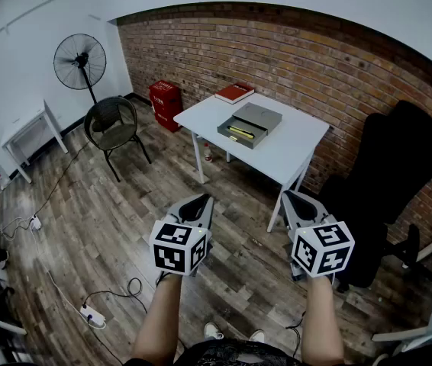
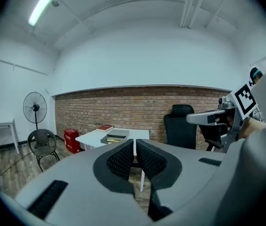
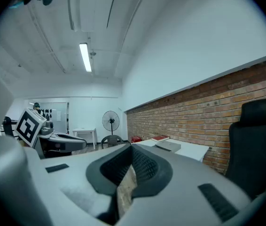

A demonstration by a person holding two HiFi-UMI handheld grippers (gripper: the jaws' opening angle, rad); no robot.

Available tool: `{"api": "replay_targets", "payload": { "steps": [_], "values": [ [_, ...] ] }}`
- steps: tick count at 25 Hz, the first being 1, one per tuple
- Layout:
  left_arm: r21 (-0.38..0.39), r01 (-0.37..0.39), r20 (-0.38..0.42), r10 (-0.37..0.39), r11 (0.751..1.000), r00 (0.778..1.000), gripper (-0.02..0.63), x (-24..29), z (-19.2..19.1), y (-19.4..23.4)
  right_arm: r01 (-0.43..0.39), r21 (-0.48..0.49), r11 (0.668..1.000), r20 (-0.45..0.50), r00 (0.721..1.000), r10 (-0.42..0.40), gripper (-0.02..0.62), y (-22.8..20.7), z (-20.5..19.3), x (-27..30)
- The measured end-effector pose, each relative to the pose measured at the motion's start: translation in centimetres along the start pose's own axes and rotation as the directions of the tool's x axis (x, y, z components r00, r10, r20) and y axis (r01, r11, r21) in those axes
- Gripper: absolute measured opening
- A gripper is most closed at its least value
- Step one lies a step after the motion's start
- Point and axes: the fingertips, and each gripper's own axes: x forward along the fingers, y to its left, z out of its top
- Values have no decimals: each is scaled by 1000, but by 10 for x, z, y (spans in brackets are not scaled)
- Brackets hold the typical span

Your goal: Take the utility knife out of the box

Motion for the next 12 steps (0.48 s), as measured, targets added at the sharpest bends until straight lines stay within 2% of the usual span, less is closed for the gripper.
{"api": "replay_targets", "payload": {
  "steps": [6, 12],
  "values": [
    [-8, -30, 18, 30, 1000, 999, 38, 3, -1, 29, 13, -3, 1000, -7, 1000, -13, 20, 13, -3, 20],
    [-5, -15, 30, 15, 1000, 999, 40, 6, -2, 53, 38, 4, 999, -18, 999, -37, 20, 30, -3, 39]
  ]
}}
